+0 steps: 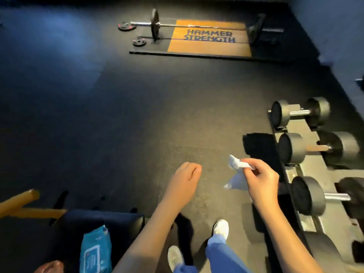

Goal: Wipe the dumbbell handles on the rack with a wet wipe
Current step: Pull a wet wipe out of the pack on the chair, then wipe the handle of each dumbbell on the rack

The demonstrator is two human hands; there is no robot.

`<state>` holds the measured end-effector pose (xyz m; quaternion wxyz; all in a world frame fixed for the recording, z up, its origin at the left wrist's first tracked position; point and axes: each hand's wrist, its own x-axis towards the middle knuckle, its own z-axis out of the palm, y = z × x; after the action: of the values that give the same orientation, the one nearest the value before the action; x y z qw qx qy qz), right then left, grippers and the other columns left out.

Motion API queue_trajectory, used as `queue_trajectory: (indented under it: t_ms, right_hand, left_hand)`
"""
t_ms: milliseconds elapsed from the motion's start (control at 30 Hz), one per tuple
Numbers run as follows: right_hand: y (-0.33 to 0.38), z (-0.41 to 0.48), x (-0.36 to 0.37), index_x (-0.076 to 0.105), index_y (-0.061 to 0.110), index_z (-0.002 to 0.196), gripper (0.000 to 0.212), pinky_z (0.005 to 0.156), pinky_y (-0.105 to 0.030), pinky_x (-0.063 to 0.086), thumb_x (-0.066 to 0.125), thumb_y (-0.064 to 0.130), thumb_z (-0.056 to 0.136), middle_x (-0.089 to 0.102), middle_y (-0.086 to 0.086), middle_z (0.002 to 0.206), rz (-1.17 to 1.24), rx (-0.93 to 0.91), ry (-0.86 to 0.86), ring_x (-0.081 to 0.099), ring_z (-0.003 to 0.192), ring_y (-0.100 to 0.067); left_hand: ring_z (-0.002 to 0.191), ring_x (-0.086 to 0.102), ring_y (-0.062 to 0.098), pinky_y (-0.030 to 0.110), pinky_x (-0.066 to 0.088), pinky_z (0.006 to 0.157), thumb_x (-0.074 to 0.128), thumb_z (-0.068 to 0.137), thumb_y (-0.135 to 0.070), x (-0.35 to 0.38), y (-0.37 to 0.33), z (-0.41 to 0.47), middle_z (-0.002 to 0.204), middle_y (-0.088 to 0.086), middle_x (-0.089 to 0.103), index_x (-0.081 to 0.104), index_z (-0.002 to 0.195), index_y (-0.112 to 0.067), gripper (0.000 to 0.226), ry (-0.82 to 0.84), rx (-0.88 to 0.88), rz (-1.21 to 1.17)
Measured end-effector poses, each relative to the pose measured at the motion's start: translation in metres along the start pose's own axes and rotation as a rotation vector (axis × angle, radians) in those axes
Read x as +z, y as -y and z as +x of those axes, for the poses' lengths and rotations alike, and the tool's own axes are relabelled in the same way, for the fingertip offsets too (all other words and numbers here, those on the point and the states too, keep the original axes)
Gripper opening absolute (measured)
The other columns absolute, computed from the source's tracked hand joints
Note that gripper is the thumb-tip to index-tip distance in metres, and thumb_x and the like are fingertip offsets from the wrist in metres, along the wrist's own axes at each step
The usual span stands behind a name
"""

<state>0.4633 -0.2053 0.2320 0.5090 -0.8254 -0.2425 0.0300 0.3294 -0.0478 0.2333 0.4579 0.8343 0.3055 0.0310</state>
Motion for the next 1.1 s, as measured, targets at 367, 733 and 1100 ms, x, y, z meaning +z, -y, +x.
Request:
queue_trajectory:
  t_ms: [367,733,1100]
  right_hand:
    - [-0.066,0.087,-0.131,0.070,0.024,0.088,0.017,0.076,-0.027,0.049,0.064,0.008,0.086,0.066,0.013,0.086,0.033,0.261,-0.403,0.061,0.084,-0.004]
    - [-0.130,0.201,-0.171,0.073,0.016,0.090,0.024,0.085,-0.032,0.048,0.060,-0.004,0.085,0.064,0.005,0.095,-0.074,0.343,-0.568,0.056,0.090,-0.005]
    - [-0.220,0.376,-0.136,0.074,0.005,0.092,0.026,0.085,-0.030,0.047,0.057,-0.012,0.083,0.066,-0.006,0.097,-0.125,0.592,-0.820,0.059,0.092,-0.016]
  left_hand:
    - [0.109,0.055,0.017,0.019,0.034,0.087,0.044,0.101,-0.020,0.102,-0.143,0.142,0.114,0.007,0.063,0.066,0.114,-0.009,0.028,0.218,0.283,0.099]
    - [0.104,0.052,0.005,0.017,0.036,0.088,0.040,0.102,-0.025,0.178,-0.224,0.278,0.116,-0.004,0.057,0.061,0.121,-0.016,0.030,0.428,0.347,0.067]
    - [0.093,0.054,0.016,0.034,0.039,0.090,0.040,0.100,-0.020,0.231,-0.246,0.514,0.100,0.007,0.059,0.062,0.091,-0.008,0.027,0.656,0.374,0.283]
